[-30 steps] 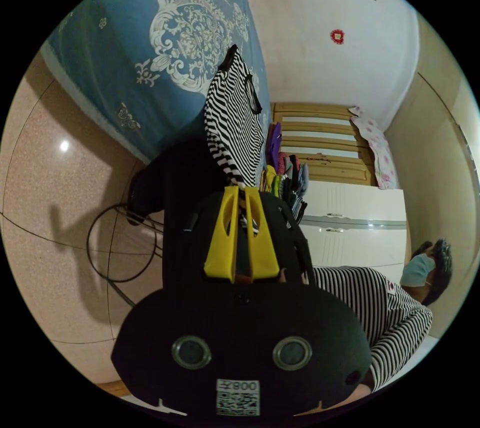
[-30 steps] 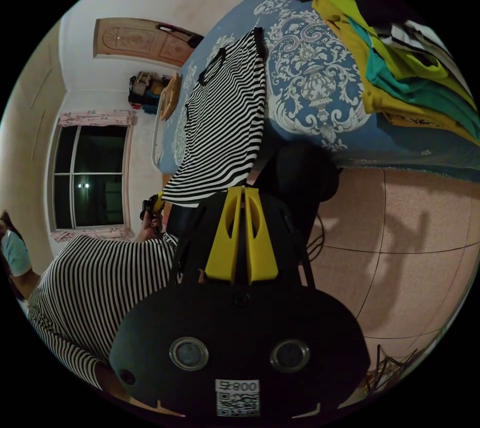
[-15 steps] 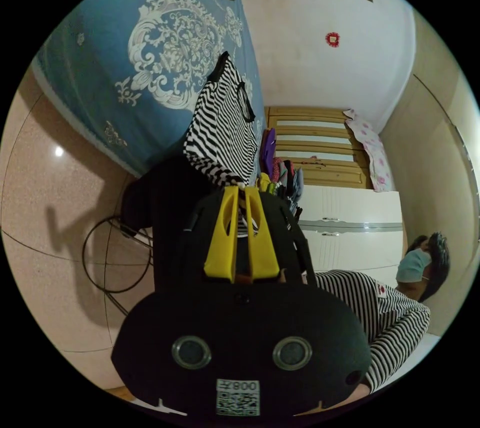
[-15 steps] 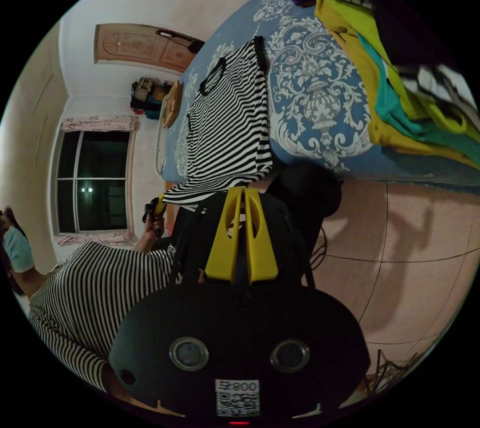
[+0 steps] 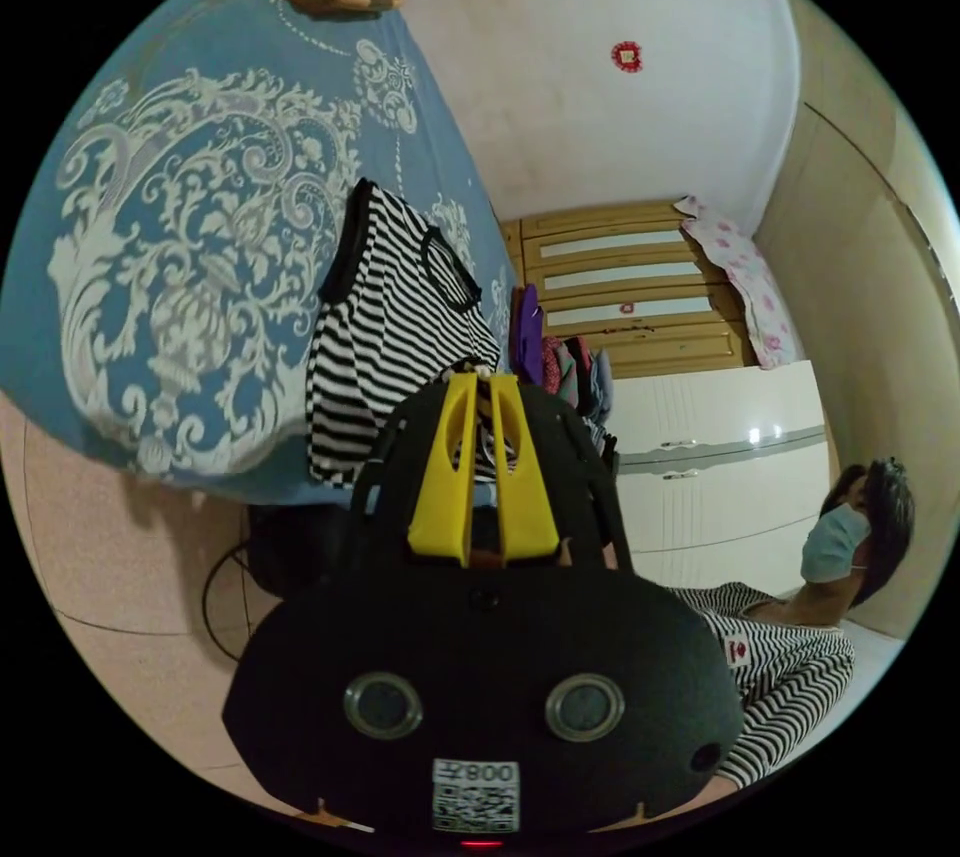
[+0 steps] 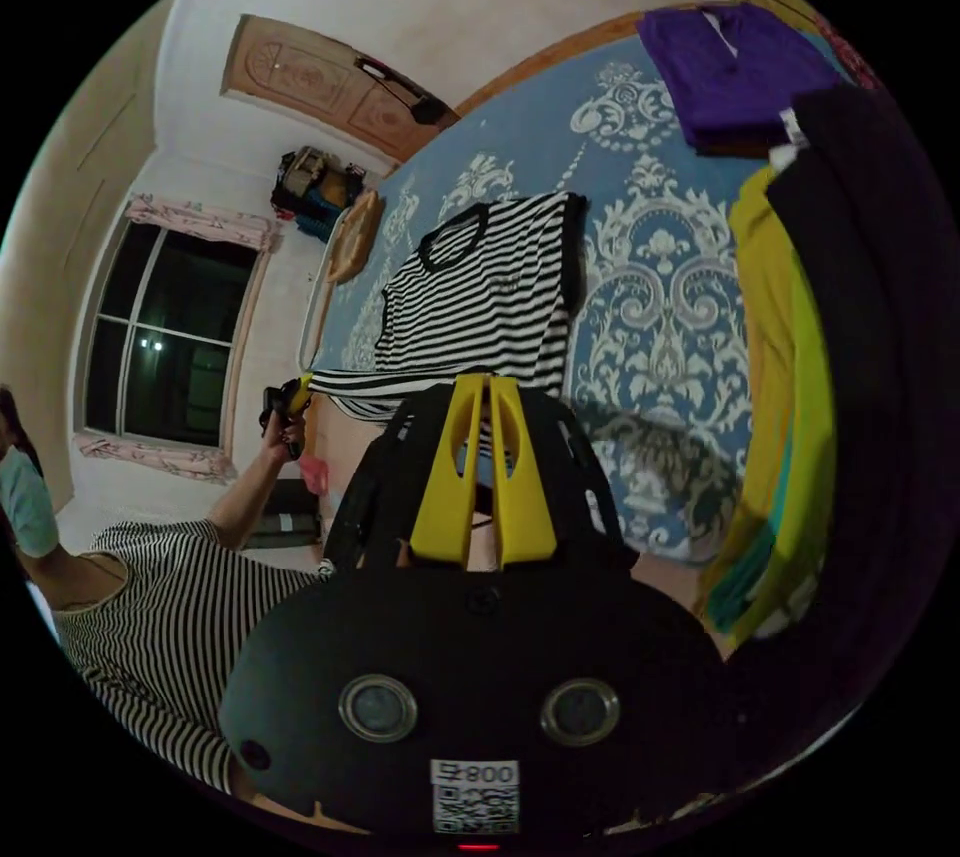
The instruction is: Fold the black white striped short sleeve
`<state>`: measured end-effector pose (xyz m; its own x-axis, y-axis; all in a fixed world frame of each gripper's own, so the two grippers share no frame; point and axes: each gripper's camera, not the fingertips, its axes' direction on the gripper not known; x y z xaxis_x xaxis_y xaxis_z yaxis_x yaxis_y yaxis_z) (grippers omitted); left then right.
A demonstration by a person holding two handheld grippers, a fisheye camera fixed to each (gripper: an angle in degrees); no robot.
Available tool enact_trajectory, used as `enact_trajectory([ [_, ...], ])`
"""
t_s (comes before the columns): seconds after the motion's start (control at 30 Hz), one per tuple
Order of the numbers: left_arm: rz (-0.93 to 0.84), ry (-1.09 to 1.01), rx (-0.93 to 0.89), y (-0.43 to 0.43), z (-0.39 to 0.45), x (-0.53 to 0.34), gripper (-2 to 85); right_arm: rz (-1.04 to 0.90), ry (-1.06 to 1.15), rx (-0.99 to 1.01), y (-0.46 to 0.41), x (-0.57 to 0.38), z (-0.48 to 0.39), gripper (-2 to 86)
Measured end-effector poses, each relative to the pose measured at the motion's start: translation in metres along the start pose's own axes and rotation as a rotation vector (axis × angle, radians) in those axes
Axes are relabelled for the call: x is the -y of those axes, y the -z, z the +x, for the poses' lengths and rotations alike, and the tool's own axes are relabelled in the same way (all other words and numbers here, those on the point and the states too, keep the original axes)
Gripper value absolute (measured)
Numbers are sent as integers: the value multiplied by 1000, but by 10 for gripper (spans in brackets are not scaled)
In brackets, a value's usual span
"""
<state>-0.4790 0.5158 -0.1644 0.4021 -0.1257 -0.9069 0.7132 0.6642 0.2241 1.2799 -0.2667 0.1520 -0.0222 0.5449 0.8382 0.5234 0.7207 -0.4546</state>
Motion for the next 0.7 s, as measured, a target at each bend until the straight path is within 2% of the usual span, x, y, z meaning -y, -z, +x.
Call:
enact_trajectory([
  [0.7,-15,60,131,-102,95,318,25,-79,-42,-107,-61,296,-26,5],
])
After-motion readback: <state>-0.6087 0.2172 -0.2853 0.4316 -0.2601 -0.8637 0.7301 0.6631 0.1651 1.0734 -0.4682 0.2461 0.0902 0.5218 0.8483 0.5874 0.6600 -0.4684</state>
